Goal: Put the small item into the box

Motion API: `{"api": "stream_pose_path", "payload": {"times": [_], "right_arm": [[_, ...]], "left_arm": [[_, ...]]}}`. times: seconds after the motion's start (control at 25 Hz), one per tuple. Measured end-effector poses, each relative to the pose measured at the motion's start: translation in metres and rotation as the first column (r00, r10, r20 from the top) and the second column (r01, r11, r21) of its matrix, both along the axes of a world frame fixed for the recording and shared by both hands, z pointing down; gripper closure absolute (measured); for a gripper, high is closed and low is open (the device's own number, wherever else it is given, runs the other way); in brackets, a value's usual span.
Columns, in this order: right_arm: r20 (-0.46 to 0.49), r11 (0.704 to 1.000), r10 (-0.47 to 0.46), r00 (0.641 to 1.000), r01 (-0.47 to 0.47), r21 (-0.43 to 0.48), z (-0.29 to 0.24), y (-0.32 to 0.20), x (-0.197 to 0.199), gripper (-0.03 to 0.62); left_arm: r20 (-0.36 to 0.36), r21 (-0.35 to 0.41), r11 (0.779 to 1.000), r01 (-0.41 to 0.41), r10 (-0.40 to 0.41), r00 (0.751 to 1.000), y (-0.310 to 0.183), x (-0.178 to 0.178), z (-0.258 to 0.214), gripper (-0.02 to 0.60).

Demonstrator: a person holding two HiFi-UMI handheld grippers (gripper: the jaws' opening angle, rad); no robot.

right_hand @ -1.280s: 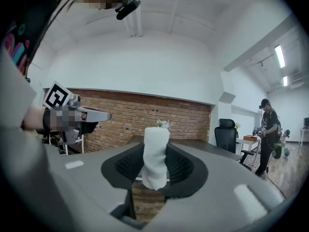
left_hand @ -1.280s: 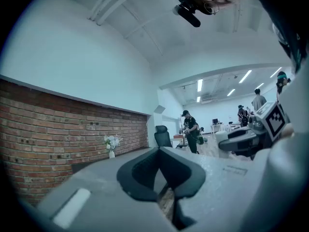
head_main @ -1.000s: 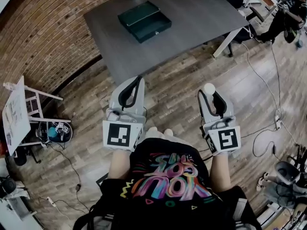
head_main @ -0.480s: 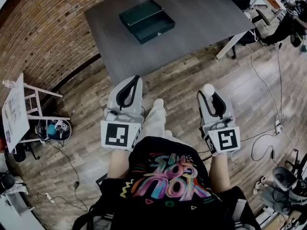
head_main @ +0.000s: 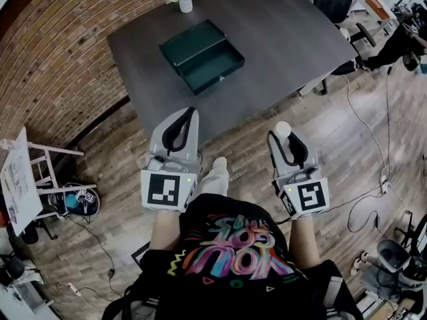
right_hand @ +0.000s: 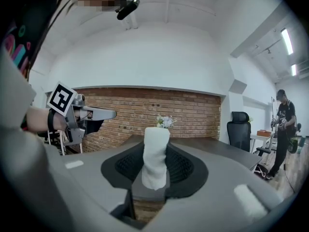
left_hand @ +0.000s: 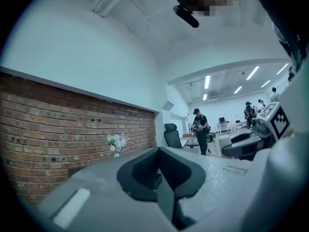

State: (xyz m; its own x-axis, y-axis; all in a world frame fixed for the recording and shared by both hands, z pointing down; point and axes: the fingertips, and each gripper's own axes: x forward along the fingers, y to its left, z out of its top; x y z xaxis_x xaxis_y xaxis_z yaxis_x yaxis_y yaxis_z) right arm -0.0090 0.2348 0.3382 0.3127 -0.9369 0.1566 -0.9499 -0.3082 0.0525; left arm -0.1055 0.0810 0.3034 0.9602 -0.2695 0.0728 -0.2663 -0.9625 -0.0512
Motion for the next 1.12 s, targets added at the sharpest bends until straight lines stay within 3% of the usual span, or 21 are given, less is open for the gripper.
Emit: {"api": "stream_pose_path", "payload": {"times": [0.2, 0.56, 0.84, 1.12], "right_arm": [[-0.005, 1.0, 0.006, 1.0, -0.006, -0.004, -0.004, -0.045, 0.03, 0.459], [-0.006, 0.999, 0.033, 0.999, -0.033, -0.022, -0.005, -0.09, 0.056, 0.459], [-0.005, 0.997, 0.06, 0.998, -0.06, -0.046, -0.002, -0.101, 0.072, 0.459], [0.015, 0.998, 0.018, 1.0, -0.018, -0.056, 0.006, -0.119, 0.102, 0.459]], "left_arm": [[-0.001, -0.006, 1.0, -0.008, 0.008, 1.0, -0.042, 0.029, -0.001, 0.58], [0.01, -0.028, 1.0, -0.014, 0.014, 1.0, -0.092, 0.047, 0.004, 0.58], [0.011, -0.051, 0.999, -0.015, 0.016, 1.0, -0.112, 0.06, 0.01, 0.58], [0.021, -0.053, 0.998, 0.017, -0.016, 1.0, -0.122, 0.084, 0.016, 0.58]]}}
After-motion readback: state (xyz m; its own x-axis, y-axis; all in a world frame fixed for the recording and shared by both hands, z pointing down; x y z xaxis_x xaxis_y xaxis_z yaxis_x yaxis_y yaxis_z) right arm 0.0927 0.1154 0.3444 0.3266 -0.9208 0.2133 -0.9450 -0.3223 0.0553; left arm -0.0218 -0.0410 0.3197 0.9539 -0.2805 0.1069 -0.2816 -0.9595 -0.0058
